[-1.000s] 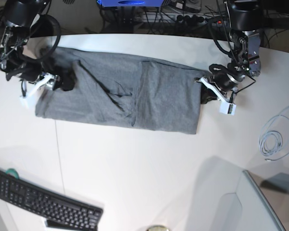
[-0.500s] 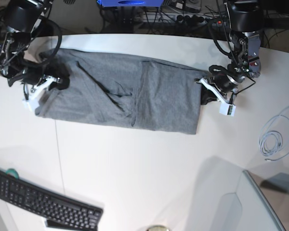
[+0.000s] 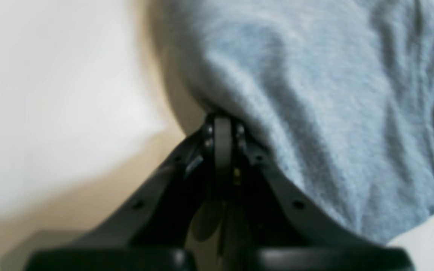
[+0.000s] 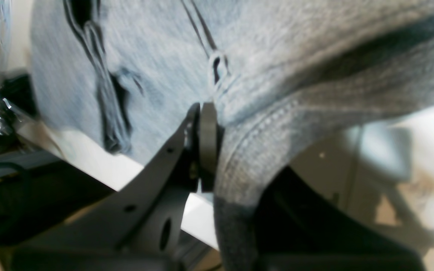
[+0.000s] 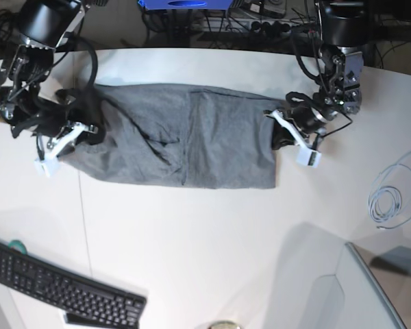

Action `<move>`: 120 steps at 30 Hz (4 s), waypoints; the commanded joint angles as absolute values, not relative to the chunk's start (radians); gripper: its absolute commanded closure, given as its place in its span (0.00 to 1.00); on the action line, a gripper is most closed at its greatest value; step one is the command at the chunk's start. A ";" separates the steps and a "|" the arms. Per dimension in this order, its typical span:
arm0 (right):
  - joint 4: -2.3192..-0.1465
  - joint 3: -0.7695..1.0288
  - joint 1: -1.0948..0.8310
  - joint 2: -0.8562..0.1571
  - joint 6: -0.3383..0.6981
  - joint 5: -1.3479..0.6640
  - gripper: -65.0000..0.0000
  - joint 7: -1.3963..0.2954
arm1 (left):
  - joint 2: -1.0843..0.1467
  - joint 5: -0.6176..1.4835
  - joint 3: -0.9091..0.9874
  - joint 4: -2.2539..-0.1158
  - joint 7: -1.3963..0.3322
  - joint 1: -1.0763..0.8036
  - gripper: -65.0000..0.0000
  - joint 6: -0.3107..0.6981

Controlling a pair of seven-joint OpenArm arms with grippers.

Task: Layout the t-shirt on the table in an organized manner, then fold the t-shirt properly
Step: 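Lift the strip end with the right gripper and fold it toward the left gripper, then press the folded stack flat with the right gripper while the left gripper withdraws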

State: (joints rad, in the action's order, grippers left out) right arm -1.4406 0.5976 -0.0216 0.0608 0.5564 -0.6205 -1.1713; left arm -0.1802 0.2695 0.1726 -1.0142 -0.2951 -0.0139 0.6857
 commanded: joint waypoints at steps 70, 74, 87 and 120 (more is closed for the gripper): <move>-1.463 -0.596 0.084 0.019 -0.054 -0.645 0.99 -0.725 | -0.193 0.269 0.176 -1.144 -0.406 -0.018 1.00 0.694; -1.461 -0.598 0.104 0.019 -0.090 -0.645 0.99 -0.714 | -0.193 0.269 0.174 -1.142 -0.406 -0.022 1.00 0.694; -1.354 -0.596 0.133 0.056 -0.091 -0.645 0.98 -0.659 | -0.193 0.269 0.173 -1.144 -0.407 -0.044 1.00 0.694; -1.270 -0.711 0.202 0.124 -0.091 -0.645 0.41 -0.590 | -0.366 0.275 0.328 -1.244 -0.404 -0.262 1.00 0.657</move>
State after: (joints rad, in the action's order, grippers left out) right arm -1.2537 -0.7097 0.1837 0.1078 -0.0971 -0.6361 -0.6083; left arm -0.3447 0.2653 0.3233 -1.2304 -0.4156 -0.2626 0.6552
